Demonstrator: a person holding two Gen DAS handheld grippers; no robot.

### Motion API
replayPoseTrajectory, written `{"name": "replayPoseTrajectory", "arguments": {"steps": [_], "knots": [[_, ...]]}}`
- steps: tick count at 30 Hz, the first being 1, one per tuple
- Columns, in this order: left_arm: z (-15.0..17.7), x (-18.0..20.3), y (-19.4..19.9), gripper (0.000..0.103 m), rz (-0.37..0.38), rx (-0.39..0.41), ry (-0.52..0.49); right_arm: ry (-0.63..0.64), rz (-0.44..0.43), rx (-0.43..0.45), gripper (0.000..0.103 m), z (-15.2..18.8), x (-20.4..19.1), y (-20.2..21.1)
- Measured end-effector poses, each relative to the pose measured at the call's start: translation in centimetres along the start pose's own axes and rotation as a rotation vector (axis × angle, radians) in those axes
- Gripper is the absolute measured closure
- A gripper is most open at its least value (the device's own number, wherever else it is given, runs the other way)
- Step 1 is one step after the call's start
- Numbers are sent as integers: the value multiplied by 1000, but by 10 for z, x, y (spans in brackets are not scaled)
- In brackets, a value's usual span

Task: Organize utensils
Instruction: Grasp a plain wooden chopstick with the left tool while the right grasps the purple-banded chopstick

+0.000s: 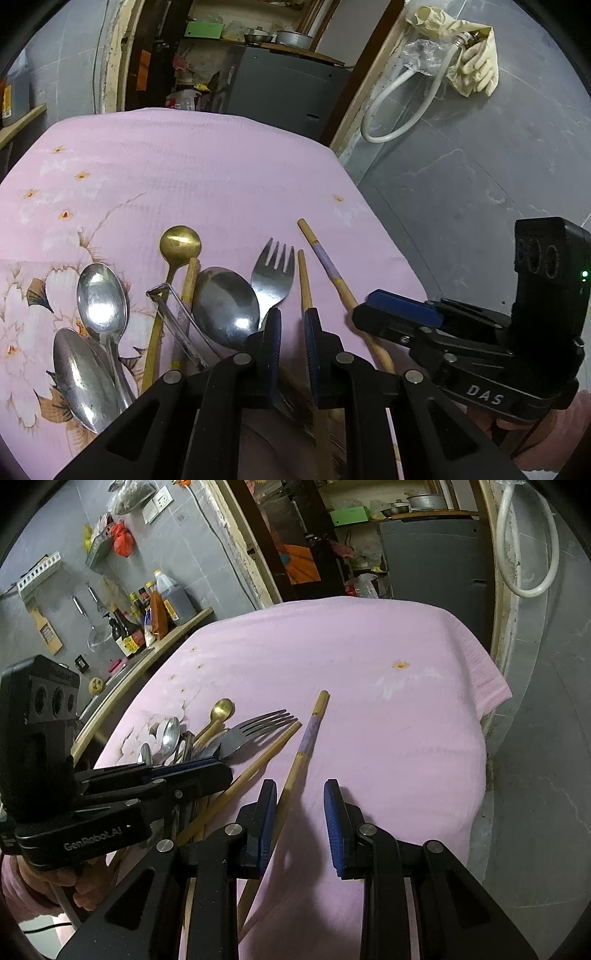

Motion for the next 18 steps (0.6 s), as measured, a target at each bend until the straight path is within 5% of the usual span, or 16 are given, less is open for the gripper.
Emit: {"name": "replayPoseTrajectory", "arguments": {"steps": [18], "knots": [[2,11,-20,93,-17,-169,-50,-40,-13,-94,87,6,5,-1]]}}
Point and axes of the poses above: each gripper's, at about its wrist camera, not at the fingertips, and y roughly against the way its jaws point, x to its right, z to its underside, the point moved 9 cm from there along -y, roughly the way its jaws point, and after that the axes turned 13 degrees about y, right-handed, at the moved point
